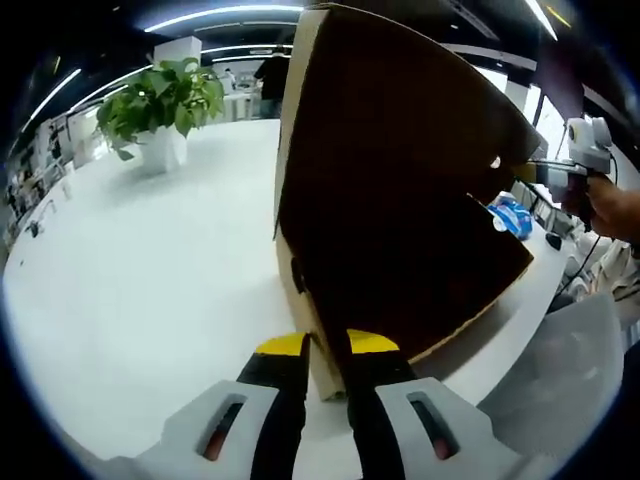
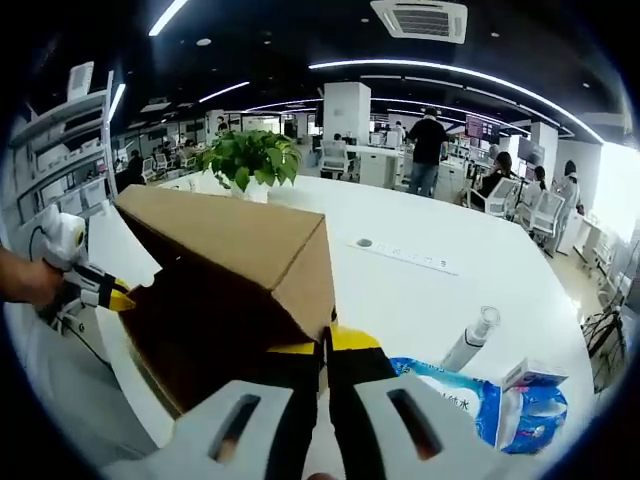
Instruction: Operate the shoe box by opening the lid, removing the specified soft item, and placing it in the target area until the item is outside and the box remains undamaged.
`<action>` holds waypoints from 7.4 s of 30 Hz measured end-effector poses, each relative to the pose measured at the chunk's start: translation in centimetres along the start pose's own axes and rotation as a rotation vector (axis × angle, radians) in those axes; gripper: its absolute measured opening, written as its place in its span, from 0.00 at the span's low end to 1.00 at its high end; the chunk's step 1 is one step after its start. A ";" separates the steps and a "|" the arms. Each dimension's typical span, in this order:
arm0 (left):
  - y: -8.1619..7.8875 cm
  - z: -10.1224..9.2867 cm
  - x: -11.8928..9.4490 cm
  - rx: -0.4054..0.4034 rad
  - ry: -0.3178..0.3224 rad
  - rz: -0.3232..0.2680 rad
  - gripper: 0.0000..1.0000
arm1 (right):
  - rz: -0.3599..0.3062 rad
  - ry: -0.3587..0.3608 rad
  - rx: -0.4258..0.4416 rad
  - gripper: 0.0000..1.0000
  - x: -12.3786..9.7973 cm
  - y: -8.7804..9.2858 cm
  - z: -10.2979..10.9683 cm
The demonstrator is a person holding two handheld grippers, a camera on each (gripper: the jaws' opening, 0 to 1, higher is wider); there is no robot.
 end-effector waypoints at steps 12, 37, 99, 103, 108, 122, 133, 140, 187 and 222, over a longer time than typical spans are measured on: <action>0.5 -0.3 -0.4 0.010 0.009 0.002 0.12 | 0.030 0.006 0.027 0.02 0.2 1.8 0.6; 0.8 -1.0 -2.4 0.004 0.046 -0.017 0.13 | 0.131 -0.057 0.101 0.01 0.1 5.8 2.3; 3.7 -2.1 -3.1 0.072 0.081 0.080 0.13 | 0.270 -0.140 0.131 0.03 -1.2 12.5 5.7; 4.2 -1.9 -2.5 0.070 0.079 0.094 0.13 | 0.295 -0.143 0.117 0.03 -0.8 13.1 5.7; 4.8 -1.5 -2.2 0.060 0.078 0.118 0.14 | 0.306 -0.146 0.112 0.04 -1.1 13.4 5.4; -0.6 -0.7 -7.1 0.105 0.024 -0.011 0.14 | 0.172 -0.137 0.069 0.05 -4.2 7.6 4.9; -0.8 -2.9 -4.3 0.149 0.062 0.013 0.14 | 0.187 -0.159 0.032 0.04 -2.2 7.9 5.9; -0.1 -2.9 -3.8 0.147 0.066 0.034 0.14 | 0.208 -0.160 0.056 0.05 -2.0 8.8 5.6; 2.7 -2.3 -2.0 0.345 0.107 0.148 0.24 | 0.289 -0.189 -0.092 0.22 -0.3 11.4 6.0; -4.5 -3.0 3.3 0.374 0.086 0.178 0.25 | 0.267 -0.154 -0.084 0.21 3.6 8.5 -0.9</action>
Point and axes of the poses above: the point that each gripper's makers call its tool centre point, and the gripper's own axes: x roughly forward along the fingers, z roughly to its left, y roughly out of its underside, the point moved 1 cm from there along -x, roughly backward along the fingers, and after that the axes turned 15 degrees about z, right-handed, at the moved point
